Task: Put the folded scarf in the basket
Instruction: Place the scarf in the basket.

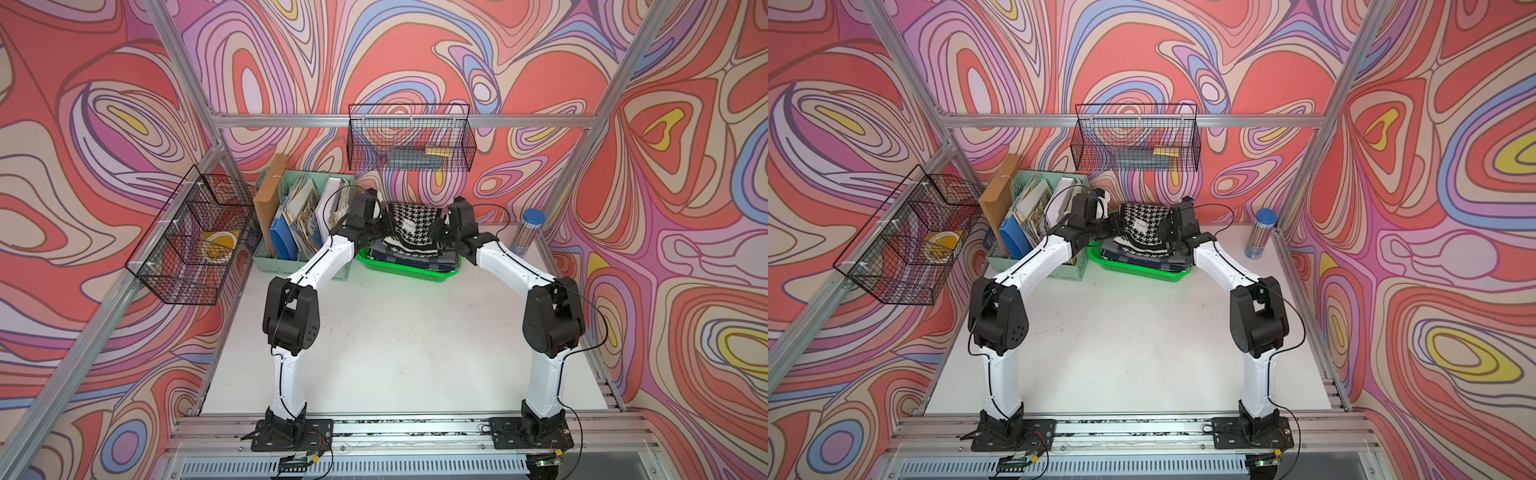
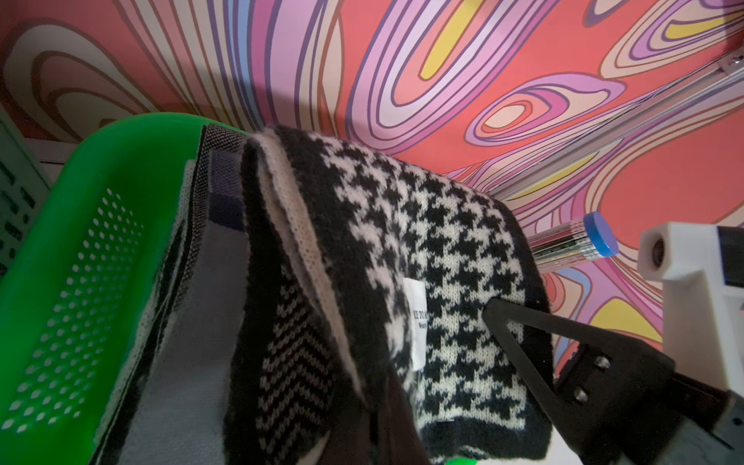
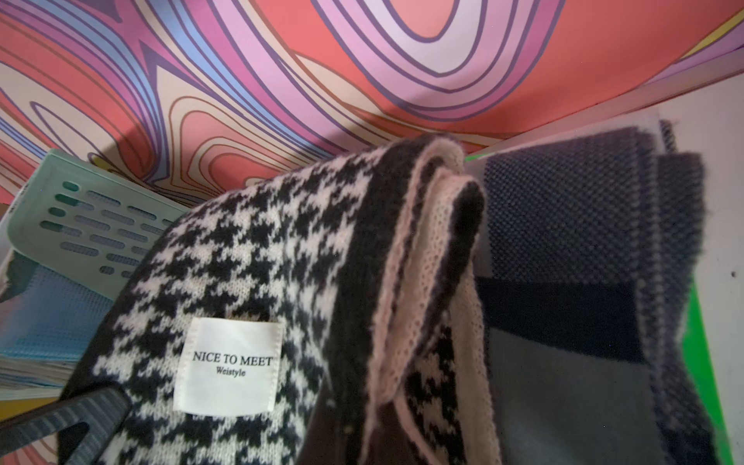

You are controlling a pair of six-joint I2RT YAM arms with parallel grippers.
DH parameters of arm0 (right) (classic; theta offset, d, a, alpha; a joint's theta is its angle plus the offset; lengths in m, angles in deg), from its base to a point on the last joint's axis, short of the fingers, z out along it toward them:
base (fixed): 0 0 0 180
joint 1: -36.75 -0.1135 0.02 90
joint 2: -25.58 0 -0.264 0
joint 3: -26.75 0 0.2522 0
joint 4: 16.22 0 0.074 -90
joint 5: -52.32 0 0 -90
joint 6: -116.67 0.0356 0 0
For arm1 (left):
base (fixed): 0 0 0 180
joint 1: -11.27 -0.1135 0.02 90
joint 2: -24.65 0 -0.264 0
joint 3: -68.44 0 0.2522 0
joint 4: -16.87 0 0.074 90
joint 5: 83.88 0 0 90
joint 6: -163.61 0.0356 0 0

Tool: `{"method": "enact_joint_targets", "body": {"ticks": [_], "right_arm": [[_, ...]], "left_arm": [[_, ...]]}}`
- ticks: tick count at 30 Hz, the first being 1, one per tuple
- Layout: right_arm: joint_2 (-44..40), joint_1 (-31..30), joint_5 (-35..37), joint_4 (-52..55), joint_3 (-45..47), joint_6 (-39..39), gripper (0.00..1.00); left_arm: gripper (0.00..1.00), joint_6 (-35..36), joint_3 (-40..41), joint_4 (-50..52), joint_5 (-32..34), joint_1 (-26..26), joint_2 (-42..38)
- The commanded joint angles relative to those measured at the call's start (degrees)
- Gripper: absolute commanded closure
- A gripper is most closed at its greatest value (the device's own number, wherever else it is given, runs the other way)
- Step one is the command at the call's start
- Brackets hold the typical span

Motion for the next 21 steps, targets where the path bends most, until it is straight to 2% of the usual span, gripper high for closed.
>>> {"method": "enact_joint_targets", "body": {"ticks": [1,7,15,17,18,19,20,21], "right_arm": [[2.96,0.7,1.25,-0.84,-1.91,-0.24,1.0],[8.51,1.23,0.44,1.3,-3.63,-0.52,1.0],[7.27,1.31,-0.87,1.35,-3.02,-0.67,1.0],[5.91,1.31,-2.35,0.8,-2.64,-0.64,0.93],[5.16,1.31,-3.01,0.52,-2.39,-0.64,0.89],[4.11,1.33,-3.74,0.31,-2.07,-0.52,0.83],[3.07,1.31,-3.94,0.16,-1.75,-0.39,0.76],[1.65,1.31,-4.25,0.01,-1.1,-0.35,0.7]], "left_arm": [[1.0,1.63,-1.95,1.24,2.01,-0.51,2.11],[1.0,1.32,-4.09,4.86,2.42,-0.89,6.71],[1.0,1.93,-4.18,7.19,4.49,-0.96,5.88],[1.0,2.42,-4.61,7.9,3.2,-0.96,5.05],[0.92,2.57,-4.68,8.04,2.13,-0.98,4.43],[0.8,2.5,-4.55,7.98,0.56,-0.98,3.53],[0.66,2.33,-4.3,7.83,-0.34,-0.91,2.62],[0.46,2.02,-3.96,7.7,-0.91,-0.85,1.34]]}}
